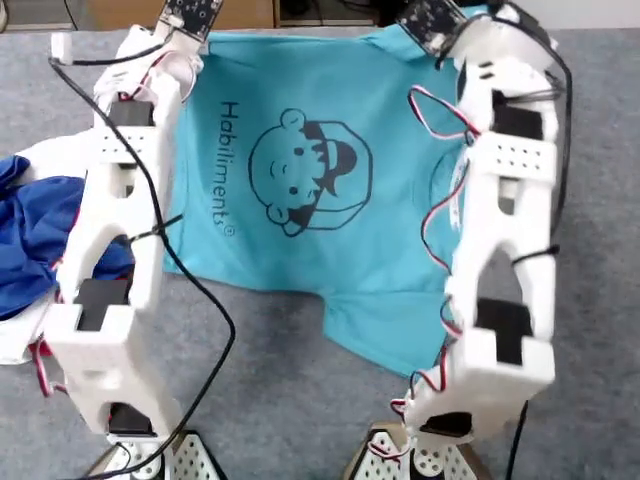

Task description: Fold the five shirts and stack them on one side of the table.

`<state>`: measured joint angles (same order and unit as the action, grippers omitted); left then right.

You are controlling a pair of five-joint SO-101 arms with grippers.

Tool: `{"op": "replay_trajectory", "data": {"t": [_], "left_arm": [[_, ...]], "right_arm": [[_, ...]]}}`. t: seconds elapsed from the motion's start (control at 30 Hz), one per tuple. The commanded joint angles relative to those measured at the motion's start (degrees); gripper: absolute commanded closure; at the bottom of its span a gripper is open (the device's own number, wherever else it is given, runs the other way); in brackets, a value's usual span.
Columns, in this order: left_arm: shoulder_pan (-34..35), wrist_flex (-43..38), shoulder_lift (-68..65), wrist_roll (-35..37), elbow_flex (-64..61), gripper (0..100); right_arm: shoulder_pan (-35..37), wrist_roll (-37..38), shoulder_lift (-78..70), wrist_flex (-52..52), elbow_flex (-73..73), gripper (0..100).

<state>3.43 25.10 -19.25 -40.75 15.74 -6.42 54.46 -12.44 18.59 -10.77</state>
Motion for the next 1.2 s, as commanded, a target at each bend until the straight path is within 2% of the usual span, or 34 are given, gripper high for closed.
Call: {"op": "replay_trajectory", "data": {"t": [0.0, 0.1, 0.17, 0.37, 0.77, 1.0, 1.17], "left_arm": [[1.2, -1.0, -2.7, -0.4, 6.2, 98], [1.2, 0.3, -4.7, -0.5, 6.0, 98], [1.2, 5.3, -4.7, -1.2, 6.2, 98], [2.0, 22.1, -4.7, -8.9, 6.4, 98], [4.6, 51.6, -4.7, -19.2, 6.5, 98], [4.1, 62.2, -5.4, -23.5, 5.9, 98], [4.1, 66.3, -5.7, -25.7, 5.8, 98]], "right_arm": [[1.2, -0.7, -3.6, -1.3, -8.1, 99.6], [1.2, -0.6, -5.7, -0.7, -8.8, 99.6], [1.2, -0.4, -5.7, 3.2, -8.4, 99.6], [0.4, -0.6, -5.0, 20.0, -9.1, 99.6], [0.1, -0.4, -0.9, 54.2, -9.0, 99.6], [0.2, -0.4, -0.9, 70.2, -8.9, 99.6], [0.1, -0.4, -0.8, 79.1, -8.5, 99.6]]}}
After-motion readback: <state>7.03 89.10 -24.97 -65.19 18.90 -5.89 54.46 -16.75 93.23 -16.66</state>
